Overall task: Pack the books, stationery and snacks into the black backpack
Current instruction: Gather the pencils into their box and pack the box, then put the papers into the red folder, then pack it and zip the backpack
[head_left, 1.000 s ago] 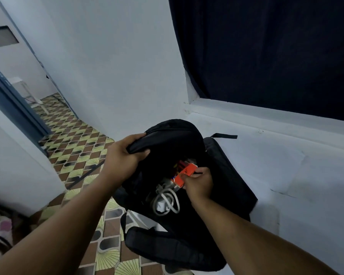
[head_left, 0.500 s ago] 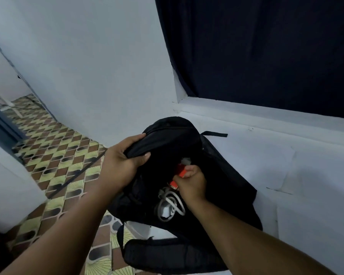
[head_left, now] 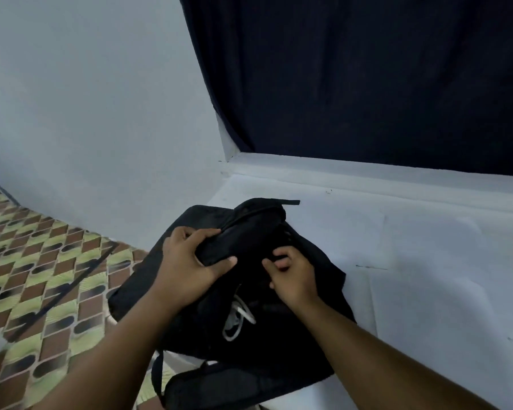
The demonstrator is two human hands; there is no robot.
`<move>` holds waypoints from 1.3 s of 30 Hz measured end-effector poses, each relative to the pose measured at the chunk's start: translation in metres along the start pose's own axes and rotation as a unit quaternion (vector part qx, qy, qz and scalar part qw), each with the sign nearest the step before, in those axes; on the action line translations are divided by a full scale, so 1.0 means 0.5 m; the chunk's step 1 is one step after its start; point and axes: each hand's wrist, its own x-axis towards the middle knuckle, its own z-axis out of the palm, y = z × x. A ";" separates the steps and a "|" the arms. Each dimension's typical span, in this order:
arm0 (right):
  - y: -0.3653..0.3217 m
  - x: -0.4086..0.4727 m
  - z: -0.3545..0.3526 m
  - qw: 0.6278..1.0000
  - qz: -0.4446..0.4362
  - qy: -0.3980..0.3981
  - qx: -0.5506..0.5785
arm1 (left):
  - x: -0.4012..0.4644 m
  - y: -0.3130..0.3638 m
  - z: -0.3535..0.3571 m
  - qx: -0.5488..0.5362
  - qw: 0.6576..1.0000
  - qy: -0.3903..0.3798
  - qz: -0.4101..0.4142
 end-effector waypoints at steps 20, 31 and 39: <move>0.077 -0.259 -0.489 0.962 0.053 0.267 -0.017 | -0.114 0.307 0.401 -0.133 0.941 -0.211 0.227; 0.244 -0.323 -0.837 0.935 0.063 0.248 -0.247 | -0.225 0.462 0.674 -0.013 0.948 -0.271 0.169; 0.324 -0.317 -1.094 0.882 0.131 0.272 -0.362 | -0.284 0.636 0.813 0.045 0.955 -0.242 0.165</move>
